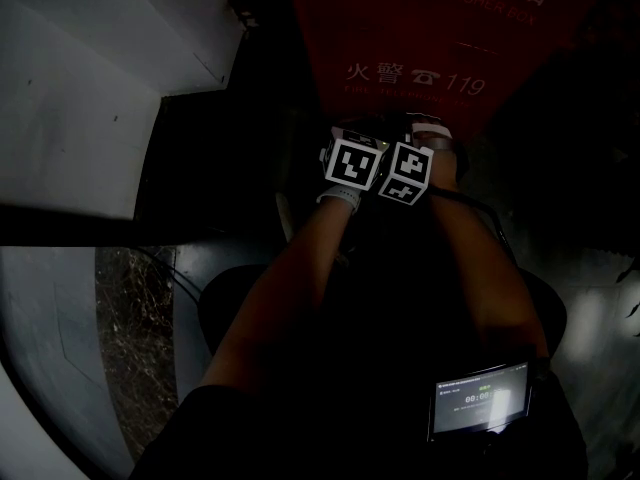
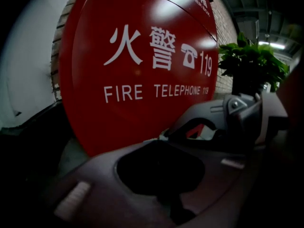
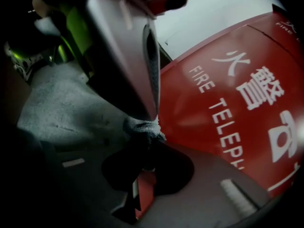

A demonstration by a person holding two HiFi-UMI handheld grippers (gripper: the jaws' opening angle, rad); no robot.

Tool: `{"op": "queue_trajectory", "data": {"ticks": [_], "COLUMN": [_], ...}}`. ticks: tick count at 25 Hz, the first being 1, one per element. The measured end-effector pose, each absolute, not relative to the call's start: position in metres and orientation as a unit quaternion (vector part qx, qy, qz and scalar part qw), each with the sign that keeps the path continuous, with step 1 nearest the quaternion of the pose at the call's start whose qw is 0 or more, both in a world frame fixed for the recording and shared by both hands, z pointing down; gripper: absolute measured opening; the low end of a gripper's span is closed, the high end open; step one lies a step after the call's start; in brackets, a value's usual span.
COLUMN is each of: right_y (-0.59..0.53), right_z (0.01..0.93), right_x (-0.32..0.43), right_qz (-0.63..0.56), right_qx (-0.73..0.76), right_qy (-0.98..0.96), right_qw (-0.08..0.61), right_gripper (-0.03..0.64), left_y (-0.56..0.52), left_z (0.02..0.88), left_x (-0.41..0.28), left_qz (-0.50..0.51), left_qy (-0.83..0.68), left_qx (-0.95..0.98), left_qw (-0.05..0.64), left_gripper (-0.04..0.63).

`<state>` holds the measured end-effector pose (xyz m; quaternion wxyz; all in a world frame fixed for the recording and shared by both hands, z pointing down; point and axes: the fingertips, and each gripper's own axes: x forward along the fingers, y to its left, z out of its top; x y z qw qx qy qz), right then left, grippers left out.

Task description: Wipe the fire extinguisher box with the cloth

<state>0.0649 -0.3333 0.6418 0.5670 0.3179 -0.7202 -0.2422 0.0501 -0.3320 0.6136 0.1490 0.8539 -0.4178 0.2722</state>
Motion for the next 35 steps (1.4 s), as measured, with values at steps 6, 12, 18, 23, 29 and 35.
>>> {"op": "queue_trajectory", "data": {"ticks": [6, 12, 18, 23, 29, 35], "right_y": [-0.331, -0.328, -0.312, -0.31, -0.31, -0.307], "right_z": [0.664, 0.665, 0.633, 0.557, 0.421, 0.299], "right_x": [0.063, 0.066, 0.063, 0.064, 0.086, 0.103], "right_qz": [-0.23, -0.214, -0.224, -0.257, -0.32, -0.396], "right_qx": [0.304, 0.305, 0.319, 0.363, 0.444, 0.494], "right_qy": [-0.722, -0.728, -0.73, -0.728, -0.699, -0.645], "right_qw": [0.577, 0.576, 0.562, 0.521, 0.459, 0.427], "right_gripper": [0.034, 0.034, 0.034, 0.034, 0.034, 0.034], "left_y": [-0.33, -0.326, -0.322, -0.313, -0.304, -0.296], "left_z": [0.614, 0.599, 0.525, 0.437, 0.353, 0.312], "left_x": [0.055, 0.056, 0.053, 0.066, 0.065, 0.064], "left_qz": [0.263, 0.242, 0.201, 0.148, 0.066, 0.025], "left_qy": [-0.406, -0.4, -0.42, -0.42, -0.439, -0.43], "left_qx": [0.859, 0.866, 0.879, 0.895, 0.896, 0.902], "left_qw": [0.169, 0.176, 0.107, 0.012, -0.014, -0.019], "left_gripper": [0.002, 0.002, 0.002, 0.002, 0.002, 0.002]}}
